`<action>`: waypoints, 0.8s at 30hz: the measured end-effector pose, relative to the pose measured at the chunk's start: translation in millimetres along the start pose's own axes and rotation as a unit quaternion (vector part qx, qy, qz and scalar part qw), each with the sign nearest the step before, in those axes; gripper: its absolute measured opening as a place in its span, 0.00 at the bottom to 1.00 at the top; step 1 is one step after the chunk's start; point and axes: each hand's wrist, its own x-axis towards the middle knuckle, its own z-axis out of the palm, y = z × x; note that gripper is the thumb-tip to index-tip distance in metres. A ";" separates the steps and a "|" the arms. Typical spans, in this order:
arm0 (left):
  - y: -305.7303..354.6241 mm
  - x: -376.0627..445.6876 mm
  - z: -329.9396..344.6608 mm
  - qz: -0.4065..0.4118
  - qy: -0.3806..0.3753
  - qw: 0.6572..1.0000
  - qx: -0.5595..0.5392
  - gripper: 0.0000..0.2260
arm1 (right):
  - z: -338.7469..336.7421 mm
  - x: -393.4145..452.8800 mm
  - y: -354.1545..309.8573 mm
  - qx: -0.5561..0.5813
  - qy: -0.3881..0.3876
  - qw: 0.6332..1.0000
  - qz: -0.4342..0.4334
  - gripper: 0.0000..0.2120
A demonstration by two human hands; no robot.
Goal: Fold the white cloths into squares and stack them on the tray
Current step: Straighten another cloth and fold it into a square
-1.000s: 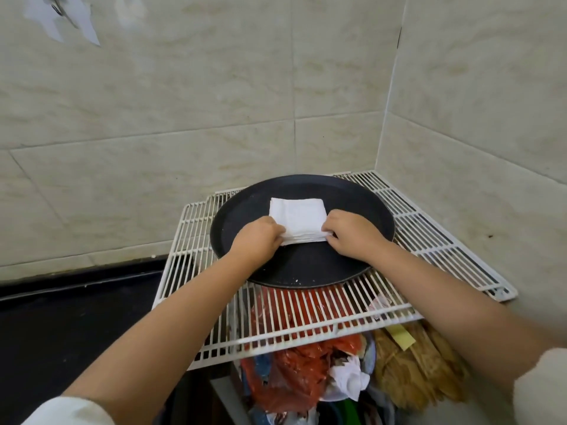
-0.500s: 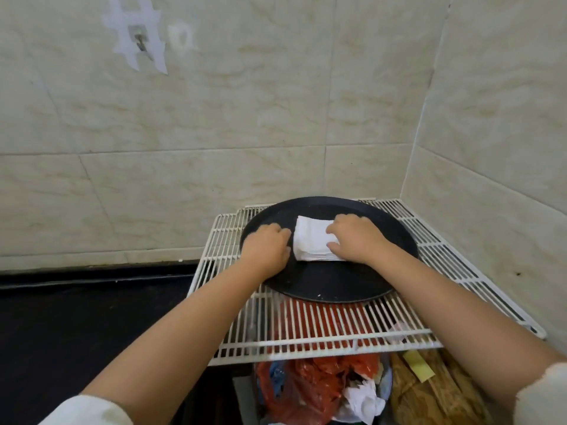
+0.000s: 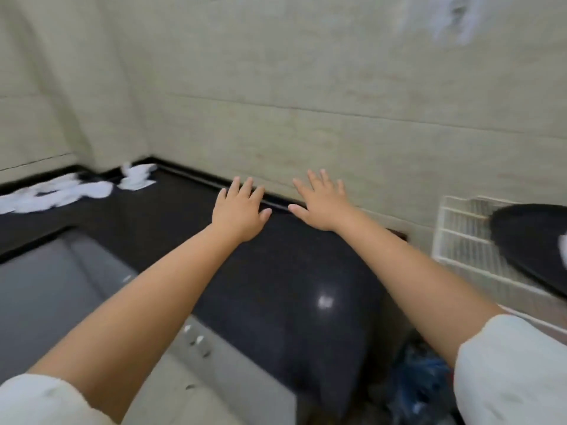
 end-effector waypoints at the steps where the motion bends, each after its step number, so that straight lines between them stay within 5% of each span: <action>1: -34.1 -14.7 1.0 -0.027 -0.007 1.000 0.005 0.26 | 4.6 9.3 -36.1 0.001 -0.002 1.000 -0.025 0.30; 15: -396.6 -183.5 7.4 -0.357 -0.047 0.932 0.038 0.24 | 66.0 118.0 -429.2 0.015 -0.047 0.950 -0.309 0.29; 24: -599.9 -138.2 26.6 -0.426 -0.062 0.899 0.078 0.24 | 92.9 281.0 -584.0 0.008 0.005 0.921 -0.390 0.28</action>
